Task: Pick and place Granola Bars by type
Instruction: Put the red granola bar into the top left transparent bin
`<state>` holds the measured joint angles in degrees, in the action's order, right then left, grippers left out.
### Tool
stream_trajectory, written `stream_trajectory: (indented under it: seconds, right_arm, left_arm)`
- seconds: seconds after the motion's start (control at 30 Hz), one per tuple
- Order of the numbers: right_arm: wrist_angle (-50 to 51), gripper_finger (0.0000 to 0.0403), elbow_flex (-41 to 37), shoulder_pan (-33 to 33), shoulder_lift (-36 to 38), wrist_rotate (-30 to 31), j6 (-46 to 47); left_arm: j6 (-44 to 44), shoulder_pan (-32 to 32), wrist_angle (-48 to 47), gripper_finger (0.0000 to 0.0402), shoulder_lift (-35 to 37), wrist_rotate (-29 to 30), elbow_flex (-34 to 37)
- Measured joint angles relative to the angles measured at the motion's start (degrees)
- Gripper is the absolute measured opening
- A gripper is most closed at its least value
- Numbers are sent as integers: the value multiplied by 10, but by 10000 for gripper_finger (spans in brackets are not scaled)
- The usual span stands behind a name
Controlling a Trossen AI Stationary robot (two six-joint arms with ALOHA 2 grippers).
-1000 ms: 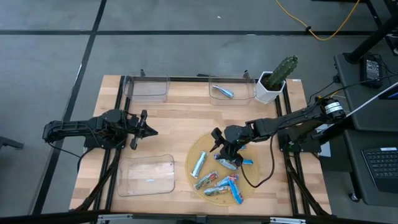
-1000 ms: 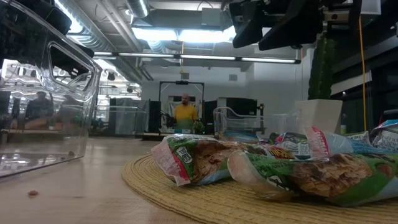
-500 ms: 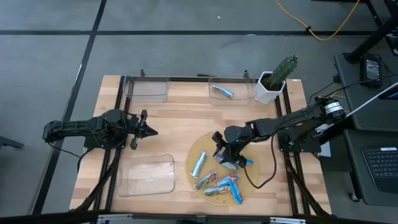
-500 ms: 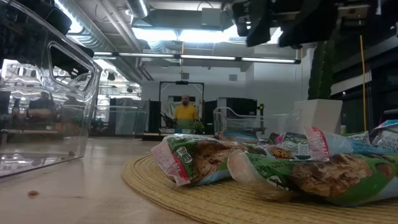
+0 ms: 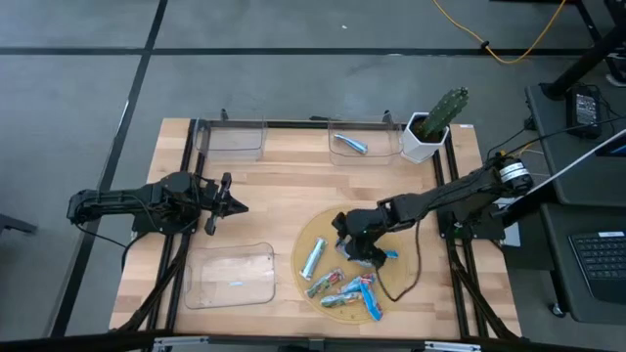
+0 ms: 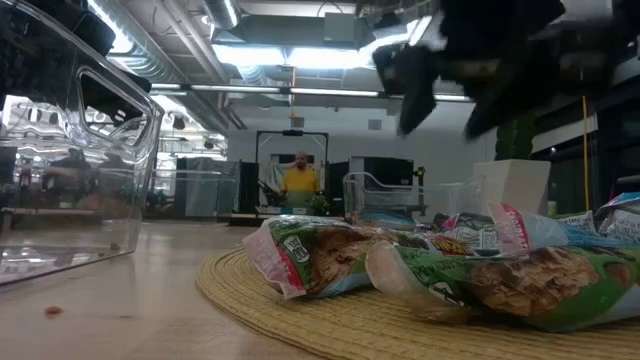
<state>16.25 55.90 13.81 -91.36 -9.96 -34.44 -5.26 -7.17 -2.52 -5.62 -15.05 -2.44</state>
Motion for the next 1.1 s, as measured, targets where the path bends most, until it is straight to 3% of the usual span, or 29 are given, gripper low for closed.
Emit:
stream_trajectory:
  seconds: [0.17,0.33,0.7,0.9,1.1]
  right_arm:
    - [61,285,0,-4,-27,126,38]
    - [111,289,0,-24,-41,133,90]
    - [116,285,0,-62,-74,134,160]
    - [115,256,0,-71,-79,134,162]
    - [114,182,0,-71,-79,134,163]
  left_arm:
    - [0,0,0,8,0,0,0]
    - [0,0,0,12,0,0,0]
    - [0,0,0,8,0,0,0]
    - [0,0,0,8,0,0,0]
    - [0,0,0,12,0,0,0]
